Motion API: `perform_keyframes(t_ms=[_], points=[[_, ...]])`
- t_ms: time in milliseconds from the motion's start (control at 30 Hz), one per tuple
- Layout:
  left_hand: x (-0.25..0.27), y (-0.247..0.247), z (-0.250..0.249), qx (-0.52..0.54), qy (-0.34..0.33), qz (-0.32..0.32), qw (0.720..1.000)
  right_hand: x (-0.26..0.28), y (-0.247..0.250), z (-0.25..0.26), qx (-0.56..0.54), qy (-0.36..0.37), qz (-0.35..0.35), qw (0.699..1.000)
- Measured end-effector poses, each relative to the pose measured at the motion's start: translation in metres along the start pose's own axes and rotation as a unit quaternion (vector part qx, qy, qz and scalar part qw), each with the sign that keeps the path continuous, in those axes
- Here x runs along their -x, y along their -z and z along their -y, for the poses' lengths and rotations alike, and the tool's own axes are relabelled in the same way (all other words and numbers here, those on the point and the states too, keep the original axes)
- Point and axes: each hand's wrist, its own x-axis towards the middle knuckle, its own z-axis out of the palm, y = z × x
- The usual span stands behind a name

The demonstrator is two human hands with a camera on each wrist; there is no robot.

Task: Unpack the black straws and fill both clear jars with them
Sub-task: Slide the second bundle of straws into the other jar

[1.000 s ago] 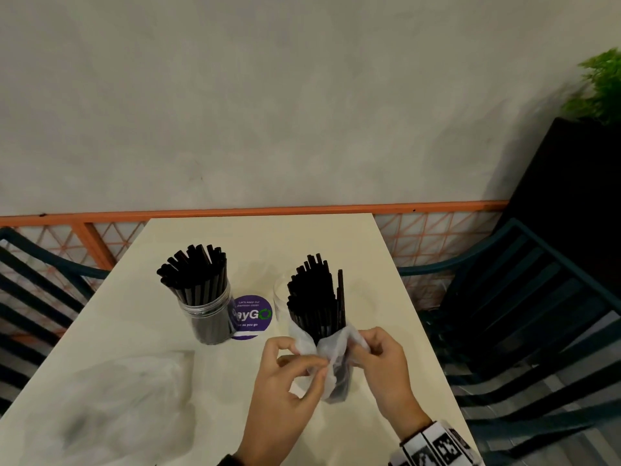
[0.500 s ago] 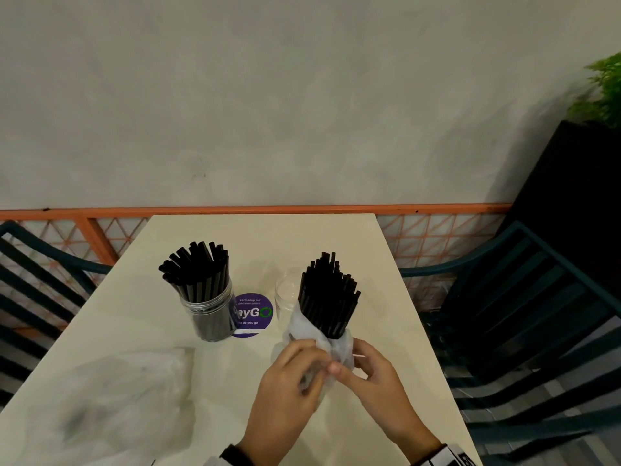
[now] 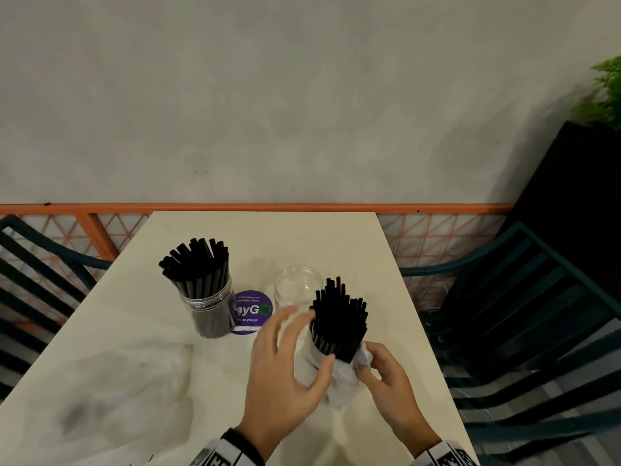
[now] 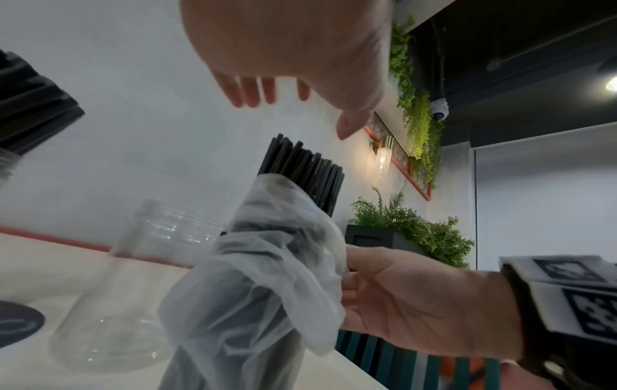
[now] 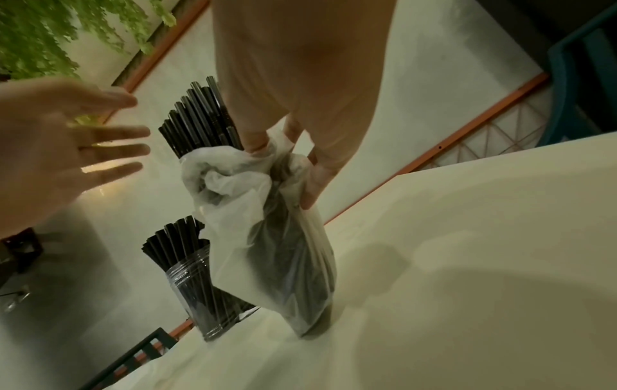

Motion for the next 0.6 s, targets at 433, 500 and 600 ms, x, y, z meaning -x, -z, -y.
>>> perform_keyframes(t_ms=[433, 500, 600], points=[[-0.046, -0.036, -0.004, -0.185, 0.002, 0.028, 0.982, 0.005, -0.022, -0.002, 0.275, 0.095, 0.06, 0.955], [-0.049, -0.036, -0.003, -0.189, -0.016, 0.033, 0.981, 0.005, -0.022, -0.002, 0.29, 0.093, 0.065, 0.95], [-0.053, -0.039, -0.001, -0.205, -0.047, 0.049, 0.976, 0.004, -0.022, -0.002, 0.255, 0.045, 0.079, 0.963]])
